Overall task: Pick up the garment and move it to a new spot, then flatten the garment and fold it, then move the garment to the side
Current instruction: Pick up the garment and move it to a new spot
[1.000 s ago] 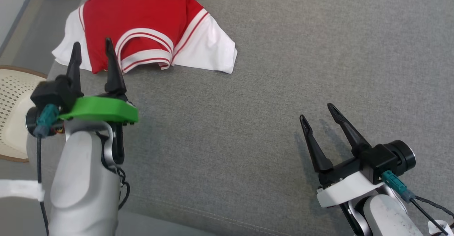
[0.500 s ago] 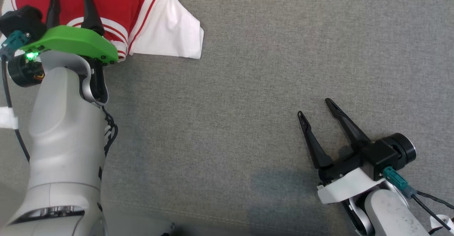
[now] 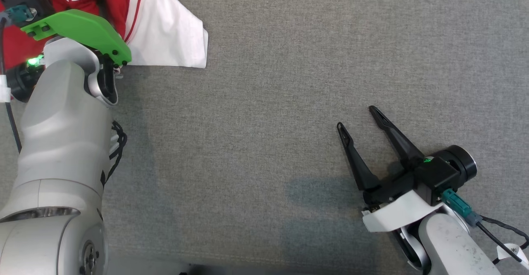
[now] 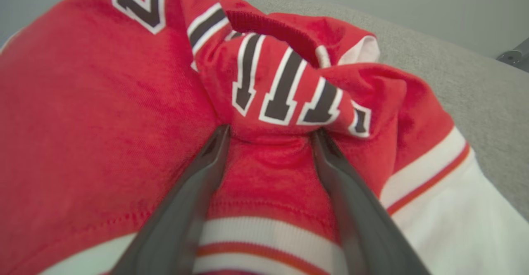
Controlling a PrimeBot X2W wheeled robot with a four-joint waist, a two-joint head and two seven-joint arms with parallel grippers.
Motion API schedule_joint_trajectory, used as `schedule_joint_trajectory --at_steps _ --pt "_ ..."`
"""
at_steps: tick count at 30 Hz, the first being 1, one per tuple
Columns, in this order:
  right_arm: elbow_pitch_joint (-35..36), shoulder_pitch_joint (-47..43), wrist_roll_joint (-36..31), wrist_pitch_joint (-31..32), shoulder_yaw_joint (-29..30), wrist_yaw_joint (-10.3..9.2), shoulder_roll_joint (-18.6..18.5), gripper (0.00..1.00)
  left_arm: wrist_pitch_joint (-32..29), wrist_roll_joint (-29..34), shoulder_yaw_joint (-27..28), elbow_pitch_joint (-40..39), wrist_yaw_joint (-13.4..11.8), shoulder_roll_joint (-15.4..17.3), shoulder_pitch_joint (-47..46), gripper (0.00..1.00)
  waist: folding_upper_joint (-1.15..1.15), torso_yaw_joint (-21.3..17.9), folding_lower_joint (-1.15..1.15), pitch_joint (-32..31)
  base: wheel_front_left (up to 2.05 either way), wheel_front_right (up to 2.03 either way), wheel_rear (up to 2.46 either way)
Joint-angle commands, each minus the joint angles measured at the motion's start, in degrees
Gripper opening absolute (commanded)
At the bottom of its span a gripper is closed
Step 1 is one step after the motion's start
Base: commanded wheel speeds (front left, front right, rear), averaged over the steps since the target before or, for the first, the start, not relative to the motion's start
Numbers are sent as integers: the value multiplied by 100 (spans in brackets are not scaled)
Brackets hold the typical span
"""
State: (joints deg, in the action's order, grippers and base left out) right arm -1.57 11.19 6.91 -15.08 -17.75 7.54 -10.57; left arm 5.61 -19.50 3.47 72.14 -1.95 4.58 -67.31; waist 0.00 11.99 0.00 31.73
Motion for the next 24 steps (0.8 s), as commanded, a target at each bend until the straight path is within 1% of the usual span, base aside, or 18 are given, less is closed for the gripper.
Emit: schedule_joint_trajectory --at_steps 1,2,3,4,10,15,17,24 --pt "-53 -13 36 -8 29 -10 -33 100 2 51 -35 72 -144 101 -13 100 0 -45 0 23 0 0 0" --pt "-56 -19 41 -7 36 -10 -30 100 27 90 -77 83 -169 113 -12 100 0 -52 0 26 0 0 0" --pt "-63 -22 44 0 40 -10 -27 100 68 99 -99 94 -181 120 -3 65 0 -56 0 24 0 0 0" --pt "-76 -22 41 1 37 -10 -19 100 137 105 -112 97 -173 131 6 0 0 -60 0 18 0 0 0" --pt "-149 -7 81 1 -25 -9 103 100 759 143 -186 46 -50 238 184 0 0 -68 0 -210 0 0 0" --pt "-186 -74 130 -3 -42 -9 186 100 928 126 -172 -156 46 337 297 0 0 -51 0 -482 0 0 0" --pt "-206 -119 143 -4 -33 -9 225 100 964 126 -159 -340 108 351 394 0 0 -48 0 -640 0 0 0" --pt "-270 -268 225 -4 -24 -9 418 100 963 301 -113 -1650 293 433 902 0 0 -127 0 -1286 0 0 0"
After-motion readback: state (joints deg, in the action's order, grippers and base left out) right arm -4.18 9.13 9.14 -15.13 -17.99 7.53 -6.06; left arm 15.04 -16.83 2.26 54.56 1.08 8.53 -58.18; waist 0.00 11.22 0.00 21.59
